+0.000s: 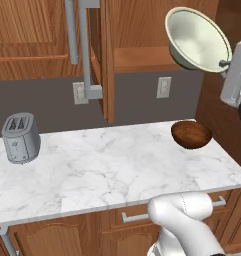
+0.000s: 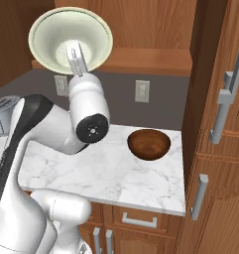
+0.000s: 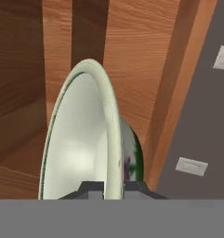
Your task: Open the cabinet. Pick the bowls from the counter and place them in the cabinet. Then close the cabinet.
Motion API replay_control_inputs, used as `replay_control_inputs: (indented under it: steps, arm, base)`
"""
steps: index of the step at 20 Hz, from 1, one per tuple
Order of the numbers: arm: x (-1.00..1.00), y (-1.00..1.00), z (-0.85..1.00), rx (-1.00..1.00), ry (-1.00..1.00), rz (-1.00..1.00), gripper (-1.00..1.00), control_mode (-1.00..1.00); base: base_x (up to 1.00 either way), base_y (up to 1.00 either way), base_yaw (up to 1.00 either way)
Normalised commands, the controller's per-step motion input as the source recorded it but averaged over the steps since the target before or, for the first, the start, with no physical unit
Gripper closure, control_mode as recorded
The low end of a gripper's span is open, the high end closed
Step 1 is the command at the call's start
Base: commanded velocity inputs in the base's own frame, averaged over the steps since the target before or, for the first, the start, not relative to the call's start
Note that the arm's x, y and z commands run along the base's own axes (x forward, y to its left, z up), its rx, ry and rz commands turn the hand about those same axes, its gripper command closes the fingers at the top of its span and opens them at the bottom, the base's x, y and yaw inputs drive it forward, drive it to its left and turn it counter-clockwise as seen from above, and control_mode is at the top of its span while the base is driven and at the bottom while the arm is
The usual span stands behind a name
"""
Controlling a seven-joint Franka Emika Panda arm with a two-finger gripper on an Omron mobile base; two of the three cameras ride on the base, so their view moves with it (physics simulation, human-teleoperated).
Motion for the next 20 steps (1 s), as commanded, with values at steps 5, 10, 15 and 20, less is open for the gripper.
replay_control_inputs:
  steps: [5, 10, 15, 20]
  arm:
    - [0.6, 0.21, 0.02, -0.1, 0.0, 0.15, 1.0, -1.0]
    - [0.57, 0.15, 0.01, -0.07, 0.12, 0.1, 1.0, -1.0]
    - [0.64, 0.19, 0.0, -0.09, 0.11, 0.06, 1.0, -1.0]
    - [0.63, 0.31, 0.0, -0.13, 0.05, 0.0, 1.0, -1.0]
  base:
    - [0.0, 0.0, 0.0]
    - [0.0, 0.0, 0.0]
    - [0.0, 0.0, 0.0]
    - [0.0, 0.0, 0.0]
